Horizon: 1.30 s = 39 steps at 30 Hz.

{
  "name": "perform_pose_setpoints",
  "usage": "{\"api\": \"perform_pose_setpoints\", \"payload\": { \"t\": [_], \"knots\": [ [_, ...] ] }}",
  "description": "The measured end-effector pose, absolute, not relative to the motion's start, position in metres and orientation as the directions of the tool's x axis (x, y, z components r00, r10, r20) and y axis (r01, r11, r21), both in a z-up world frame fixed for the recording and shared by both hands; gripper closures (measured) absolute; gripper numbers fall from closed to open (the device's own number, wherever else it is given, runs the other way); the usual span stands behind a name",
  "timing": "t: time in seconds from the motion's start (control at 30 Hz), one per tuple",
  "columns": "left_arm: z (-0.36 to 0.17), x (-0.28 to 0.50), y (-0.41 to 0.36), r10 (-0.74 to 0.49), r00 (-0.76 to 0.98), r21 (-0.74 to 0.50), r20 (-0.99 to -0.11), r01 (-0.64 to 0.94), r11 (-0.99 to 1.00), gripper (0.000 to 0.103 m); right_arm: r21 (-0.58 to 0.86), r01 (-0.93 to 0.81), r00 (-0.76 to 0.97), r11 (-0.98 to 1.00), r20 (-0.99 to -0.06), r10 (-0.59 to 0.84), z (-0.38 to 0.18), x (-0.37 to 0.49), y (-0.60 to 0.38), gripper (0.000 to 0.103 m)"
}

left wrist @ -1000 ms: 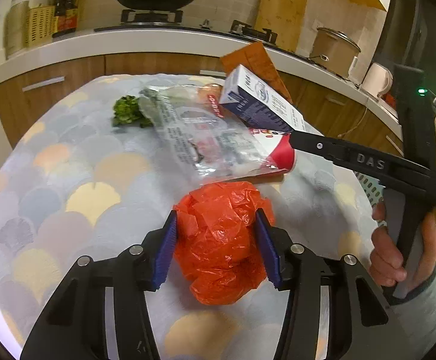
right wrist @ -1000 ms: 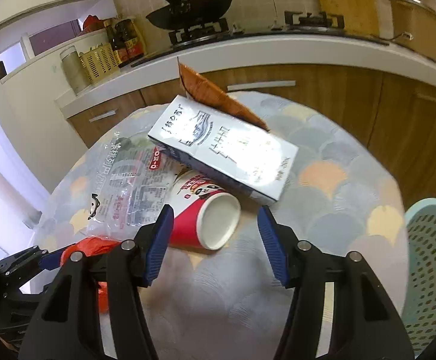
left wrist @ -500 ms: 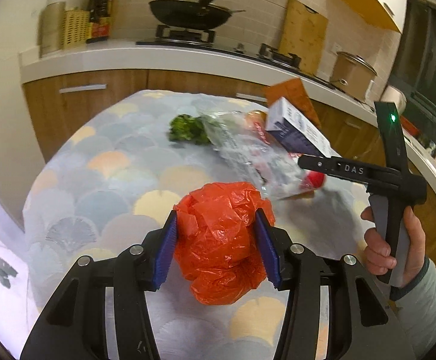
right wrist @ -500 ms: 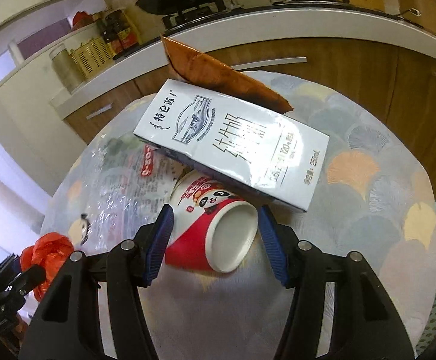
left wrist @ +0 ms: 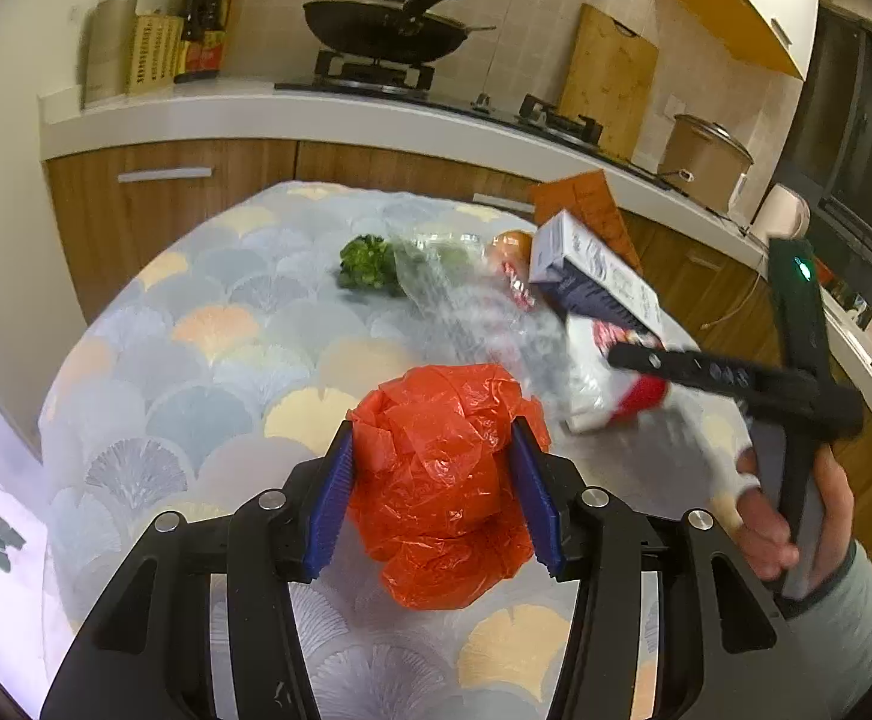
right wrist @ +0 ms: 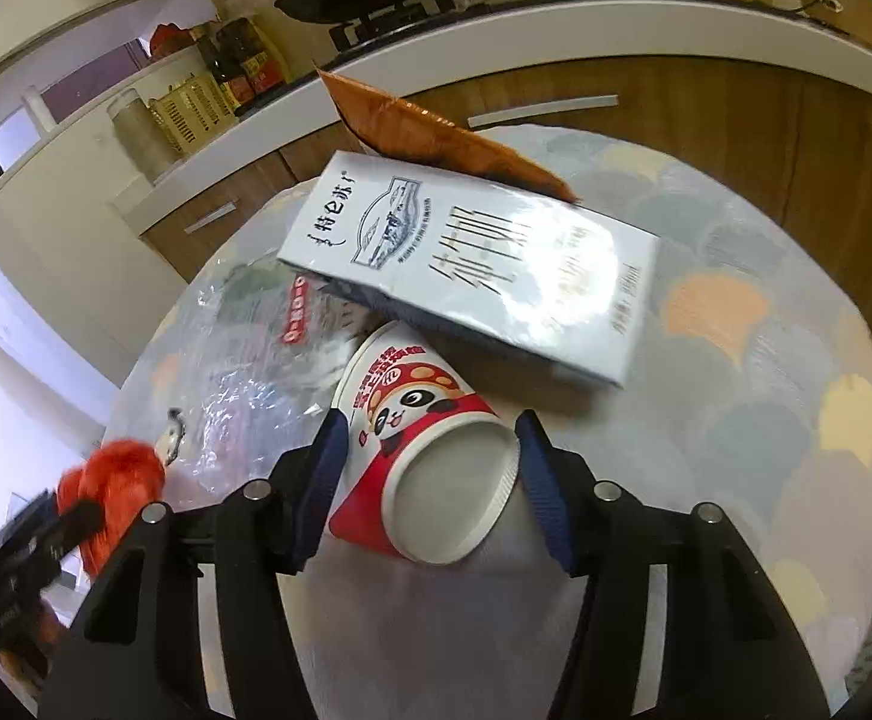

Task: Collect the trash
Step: 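Grasp the red-and-white paper cup with the right tool, then move both tools over the blue basket and release the bag and cup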

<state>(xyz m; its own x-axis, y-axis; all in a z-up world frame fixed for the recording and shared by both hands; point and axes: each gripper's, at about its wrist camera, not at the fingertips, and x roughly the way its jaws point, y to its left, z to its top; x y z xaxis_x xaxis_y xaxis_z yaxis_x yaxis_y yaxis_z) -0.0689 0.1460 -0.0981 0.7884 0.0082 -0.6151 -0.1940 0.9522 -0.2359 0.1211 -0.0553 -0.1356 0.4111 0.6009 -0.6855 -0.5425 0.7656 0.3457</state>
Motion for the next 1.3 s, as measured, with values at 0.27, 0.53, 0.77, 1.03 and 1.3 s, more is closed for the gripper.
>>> {"api": "perform_pose_setpoints", "payload": {
  "t": [0.27, 0.53, 0.77, 1.03, 1.3],
  "knots": [
    [-0.080, -0.074, 0.132, -0.013, 0.823, -0.247, -0.568, -0.155, 0.956, 0.055, 0.363, -0.467, 0.499, 0.806, -0.645, 0.579, -0.121, 0.093, -0.121, 0.052],
    [-0.062, -0.052, 0.085, -0.090, 0.838, -0.224, -0.538, -0.040, 0.974, 0.055, 0.353, -0.403, 0.603, 0.844, -0.592, 0.535, -0.100, 0.076, -0.178, 0.052],
    [-0.056, -0.018, 0.030, -0.178, 0.831, -0.222, -0.527, 0.068, 0.973, 0.055, 0.295, -0.335, 0.703, 0.895, -0.553, 0.446, -0.081, 0.066, -0.227, 0.052],
    [-0.050, 0.027, -0.055, -0.277, 0.801, -0.179, -0.530, 0.214, 0.960, 0.055, 0.286, -0.205, 0.777, 0.936, -0.534, 0.333, -0.080, 0.066, -0.298, 0.052],
    [-0.064, 0.077, -0.131, -0.369, 0.740, -0.176, -0.562, 0.329, 0.928, 0.055, 0.330, -0.068, 0.792, 0.942, -0.556, 0.252, -0.106, 0.075, -0.369, 0.052]
  ]
}}
